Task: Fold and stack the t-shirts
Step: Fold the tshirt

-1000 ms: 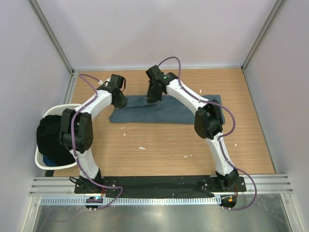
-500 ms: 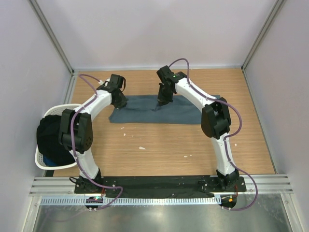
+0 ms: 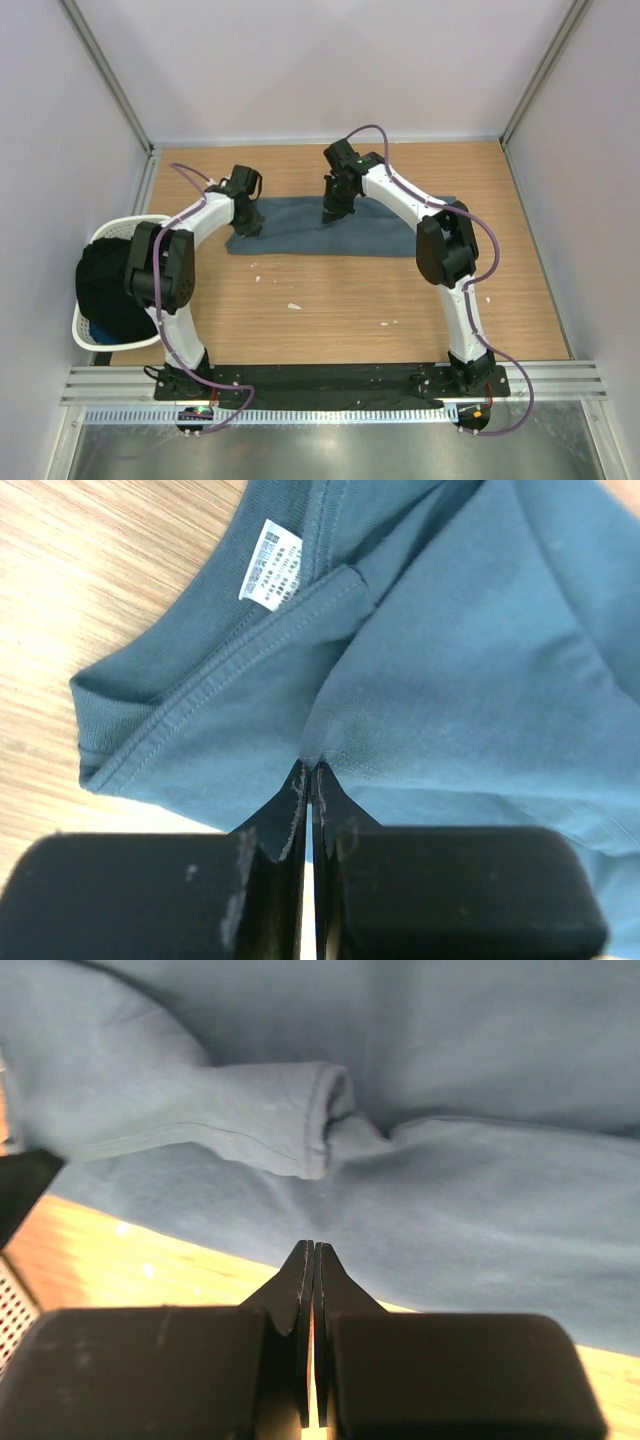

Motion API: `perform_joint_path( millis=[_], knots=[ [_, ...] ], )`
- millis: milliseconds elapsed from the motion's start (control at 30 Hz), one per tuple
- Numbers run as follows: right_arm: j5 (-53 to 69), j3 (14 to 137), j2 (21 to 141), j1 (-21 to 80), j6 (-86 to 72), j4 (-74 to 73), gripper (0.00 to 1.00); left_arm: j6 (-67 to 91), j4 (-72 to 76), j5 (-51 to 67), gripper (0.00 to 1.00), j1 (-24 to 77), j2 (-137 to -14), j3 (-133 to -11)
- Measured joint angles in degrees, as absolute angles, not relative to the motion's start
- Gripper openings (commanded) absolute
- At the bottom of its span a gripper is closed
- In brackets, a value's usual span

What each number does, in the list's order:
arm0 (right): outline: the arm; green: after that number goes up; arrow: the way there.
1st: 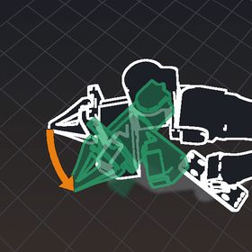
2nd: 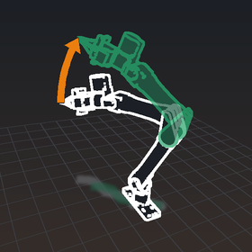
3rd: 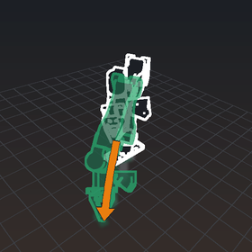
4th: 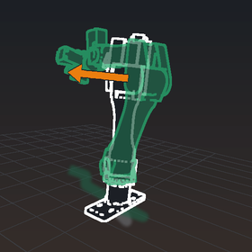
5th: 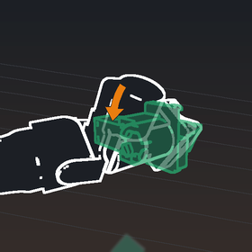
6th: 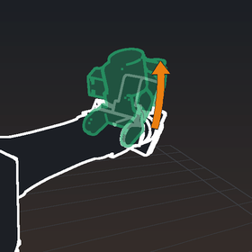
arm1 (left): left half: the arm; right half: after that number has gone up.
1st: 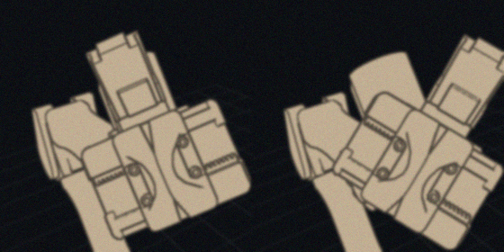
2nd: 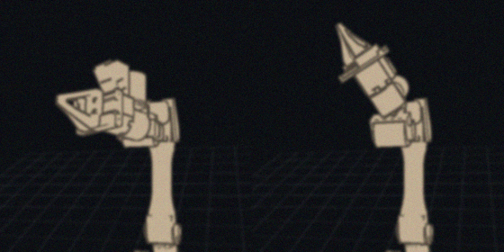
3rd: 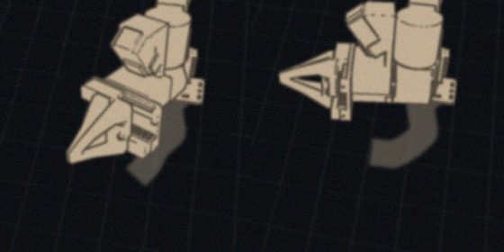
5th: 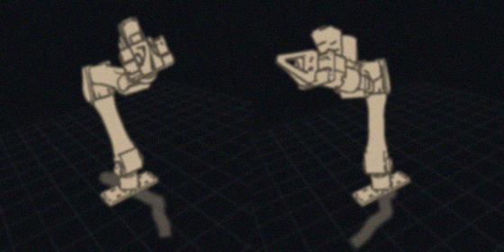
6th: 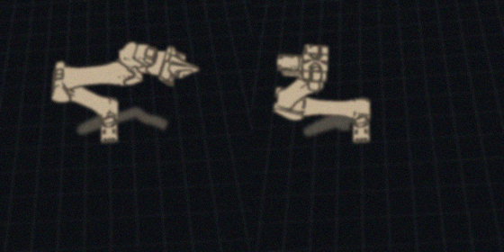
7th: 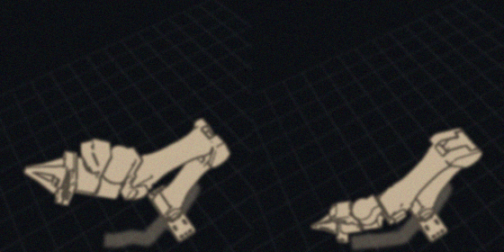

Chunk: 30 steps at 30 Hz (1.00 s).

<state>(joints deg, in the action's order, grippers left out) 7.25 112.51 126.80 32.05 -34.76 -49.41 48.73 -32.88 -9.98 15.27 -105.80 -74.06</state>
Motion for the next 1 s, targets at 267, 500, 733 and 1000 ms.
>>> perform_joint_path(
  millis=[267,500,733,1000],
  knots=[
    [11.09,113.01,127.50,32.69,-34.15,-43.53,0.01,44.60,-31.94,-12.25,0.55,15.25,-107.94,-74.17],
    [10.90,115.18,133.58,33.21,-33.65,-40.47,0.01,42.65,-31.88,-12.75,0.63,15.20,-106.32,-78.06],
    [8.84,115.18,136.99,33.06,-32.80,-40.25,0.01,45.17,-27.42,-8.23,0.30,15.20,-104.97,-81.28],
    [8.67,115.13,136.99,32.62,-32.84,-40.18,0.01,50.65,-23.03,-2.83,0.07,15.20,-109.32,-79.20]
  ],
)
